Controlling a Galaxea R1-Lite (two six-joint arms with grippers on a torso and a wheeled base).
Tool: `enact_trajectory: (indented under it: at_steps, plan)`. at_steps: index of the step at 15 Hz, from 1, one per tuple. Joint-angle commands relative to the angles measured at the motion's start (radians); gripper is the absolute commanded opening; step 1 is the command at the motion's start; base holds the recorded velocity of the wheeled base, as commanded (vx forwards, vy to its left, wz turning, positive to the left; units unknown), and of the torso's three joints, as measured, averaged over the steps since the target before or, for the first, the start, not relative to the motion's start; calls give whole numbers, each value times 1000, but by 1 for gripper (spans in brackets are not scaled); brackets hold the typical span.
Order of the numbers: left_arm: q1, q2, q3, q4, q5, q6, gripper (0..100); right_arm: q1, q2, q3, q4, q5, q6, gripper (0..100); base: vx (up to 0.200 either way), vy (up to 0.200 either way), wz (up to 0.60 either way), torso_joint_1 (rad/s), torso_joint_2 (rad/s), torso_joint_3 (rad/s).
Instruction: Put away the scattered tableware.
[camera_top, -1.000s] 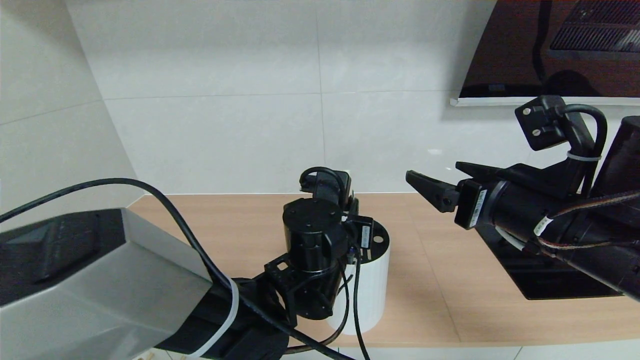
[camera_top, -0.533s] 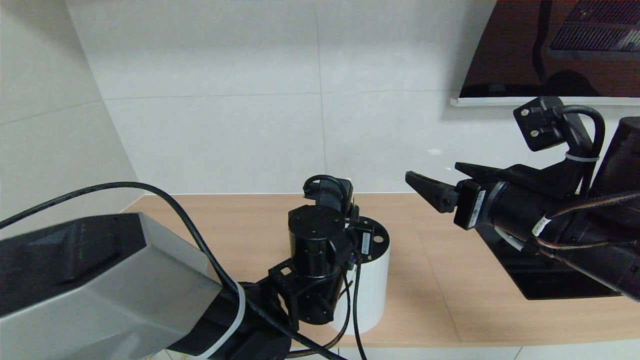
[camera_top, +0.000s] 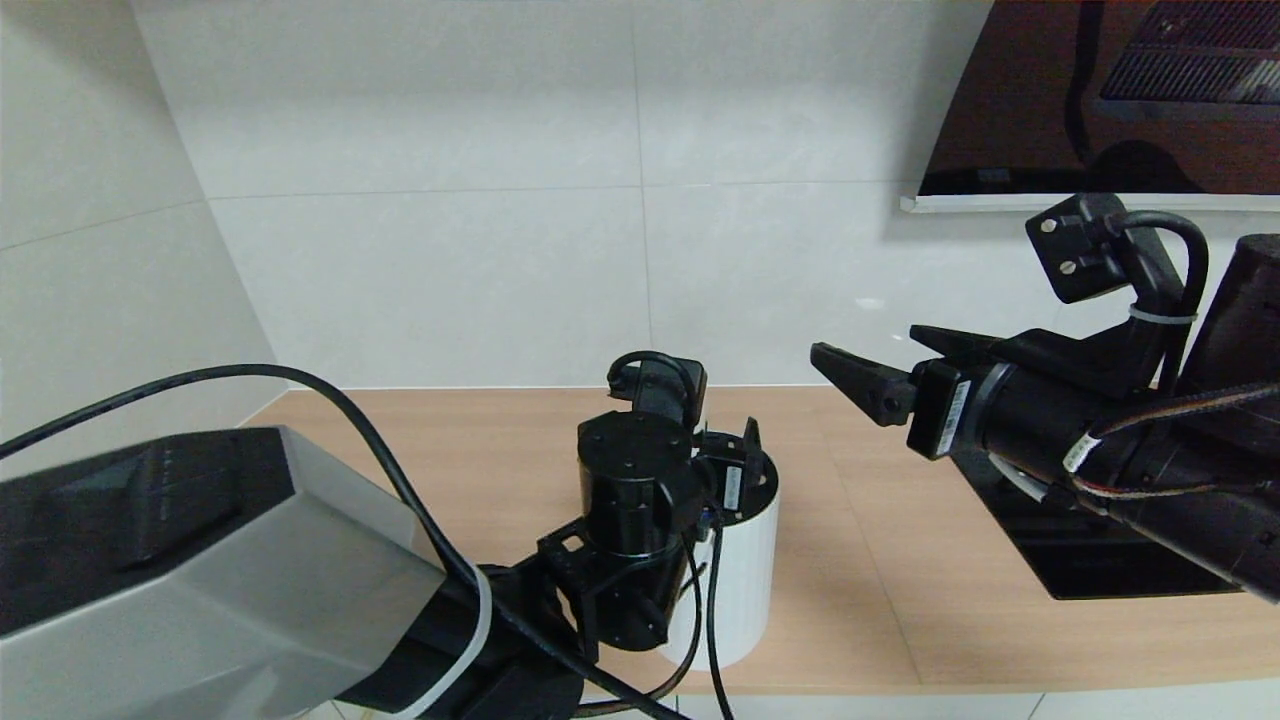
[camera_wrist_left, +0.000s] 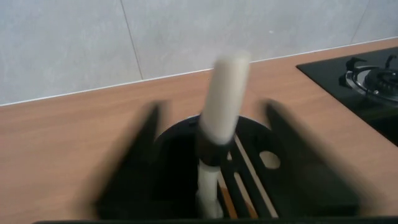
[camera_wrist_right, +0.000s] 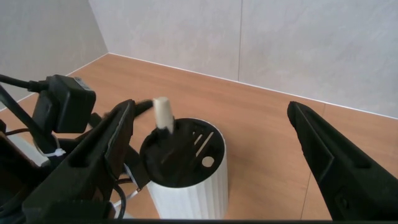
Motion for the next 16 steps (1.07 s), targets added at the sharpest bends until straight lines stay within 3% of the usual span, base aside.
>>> enact_trajectory:
  at_steps: [1,7,12,14,16]
  plan:
    - [0,-2,0,0,0,0,100,1,0,0,-1,-1,0,100,0,0,0,0,0,0]
    - [2,-25,0,-3,3,0,100,-1,-3,0,-1,-2,2,100,0,0,0,0,0,0]
    - [38,-312,40,-5,-15,-8,100,-12,-9,1,-1,-5,0,100,0,0,0,0,0,0]
    - [75,-397,75,-3,-50,-8,100,-38,-9,9,5,4,-5,100,0,0,0,0,0,0]
    - [134,-558,190,24,-147,7,100,-96,-20,35,-6,4,-49,100,0,0,0,0,0,0]
